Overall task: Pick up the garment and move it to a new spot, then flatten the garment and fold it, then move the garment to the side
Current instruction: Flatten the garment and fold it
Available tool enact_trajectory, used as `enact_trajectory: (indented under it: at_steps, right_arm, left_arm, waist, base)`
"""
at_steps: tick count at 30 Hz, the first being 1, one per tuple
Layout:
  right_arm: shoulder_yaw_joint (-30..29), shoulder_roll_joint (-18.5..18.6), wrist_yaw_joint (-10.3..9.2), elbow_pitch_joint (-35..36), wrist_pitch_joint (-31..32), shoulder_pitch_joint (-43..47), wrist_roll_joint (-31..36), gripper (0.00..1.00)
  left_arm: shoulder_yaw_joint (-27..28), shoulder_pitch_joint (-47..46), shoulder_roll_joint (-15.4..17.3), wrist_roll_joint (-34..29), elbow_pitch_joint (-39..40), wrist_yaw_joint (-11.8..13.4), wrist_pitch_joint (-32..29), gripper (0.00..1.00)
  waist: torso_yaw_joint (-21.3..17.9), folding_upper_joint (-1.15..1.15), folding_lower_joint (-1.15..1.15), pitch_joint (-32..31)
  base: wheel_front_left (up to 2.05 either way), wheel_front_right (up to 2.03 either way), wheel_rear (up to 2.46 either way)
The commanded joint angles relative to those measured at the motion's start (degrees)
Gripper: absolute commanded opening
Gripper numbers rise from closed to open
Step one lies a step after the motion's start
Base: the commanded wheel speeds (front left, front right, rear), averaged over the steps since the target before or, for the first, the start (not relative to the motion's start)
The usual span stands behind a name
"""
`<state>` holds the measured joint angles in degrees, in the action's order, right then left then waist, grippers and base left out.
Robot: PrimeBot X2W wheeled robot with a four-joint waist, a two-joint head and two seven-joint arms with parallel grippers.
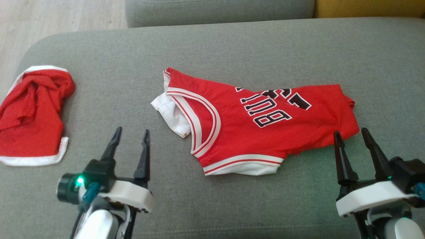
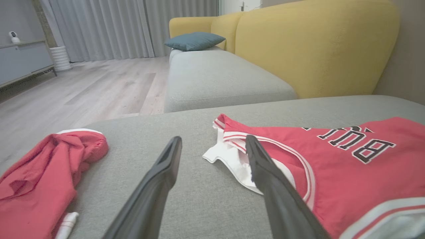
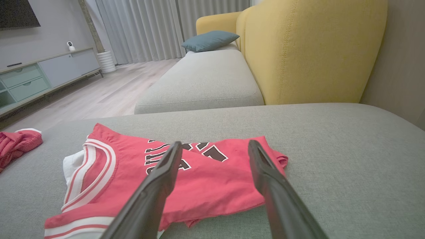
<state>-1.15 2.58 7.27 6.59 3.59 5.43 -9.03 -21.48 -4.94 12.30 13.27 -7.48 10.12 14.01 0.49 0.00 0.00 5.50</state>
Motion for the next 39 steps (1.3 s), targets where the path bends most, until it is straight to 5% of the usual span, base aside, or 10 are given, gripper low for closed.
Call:
enact_trajectory:
  at_steps: [1, 12, 22, 23, 24, 25, 34, 39]
  right_arm:
    - [1.07, 0.32, 0.22, 2.18, 0.24, -1.42, -0.44, 1.00]
    - [1.39, 0.31, 0.22, 1.90, 0.54, -2.89, -0.98, 1.00]
    - [1.39, 0.31, 0.22, 0.85, -0.21, -4.07, -2.27, 1.00]
    - [1.33, 0.31, 0.22, 0.77, -0.28, -4.11, -2.42, 1.00]
    - [1.25, 0.31, 0.22, 0.68, -0.36, -4.14, -2.59, 1.00]
    - [1.20, 0.31, 0.22, 0.57, -0.44, -4.18, -2.69, 1.00]
    - [0.27, 0.30, 0.22, -0.51, -1.05, -3.57, -4.50, 1.00]
    - [0.14, 0.30, 0.22, -1.01, -1.27, -2.90, -5.40, 1.00]
  left_arm:
    - [1.67, -2.20, 0.71, 0.56, 2.02, -0.19, -0.36, 1.00]
    - [-9.21, -2.72, -4.64, 5.53, -2.05, -8.70, -14.95, 1.00]
    - [-9.52, -6.67, -7.54, 11.40, -9.73, -11.70, -17.73, 1.00]
    - [-9.48, -7.11, -7.73, 12.15, -10.07, -12.36, -17.42, 0.96]
    - [-9.66, -7.62, -7.81, 12.32, -10.43, -12.80, -17.20, 0.23]
    - [-9.79, -7.99, -7.86, 12.41, -10.77, -13.00, -17.11, 0.00]
    - [-8.31, -10.44, -6.33, 11.63, -2.57, -12.91, -12.78, 0.00]
    - [-6.07, -10.32, -4.30, 11.59, 7.22, -10.49, -14.53, 0.00]
  waist:
    - [-0.04, 0.00, 0.00, 0.12]
    - [-1.16, 0.00, 0.00, 2.89]
    - [-3.47, 0.00, 0.00, 4.83]
    - [-3.60, 0.00, 0.00, 4.92]
    - [-3.72, 0.00, 0.00, 4.97]
    - [-3.83, 0.00, 0.00, 4.99]
    - [-3.51, 0.00, 0.00, 3.83]
    - [-2.92, 0.00, 0.00, 2.85]
  base:
    - [0.00, 0.00, 0.00]
    - [0.00, 0.00, 0.00]
    - [0.00, 0.00, 0.00]
    - [0.00, 0.00, 0.00]
    - [0.00, 0.00, 0.00]
    - [0.00, 0.00, 0.00]
    - [0.00, 0.00, 0.00]
    - [0.00, 0.00, 0.00]
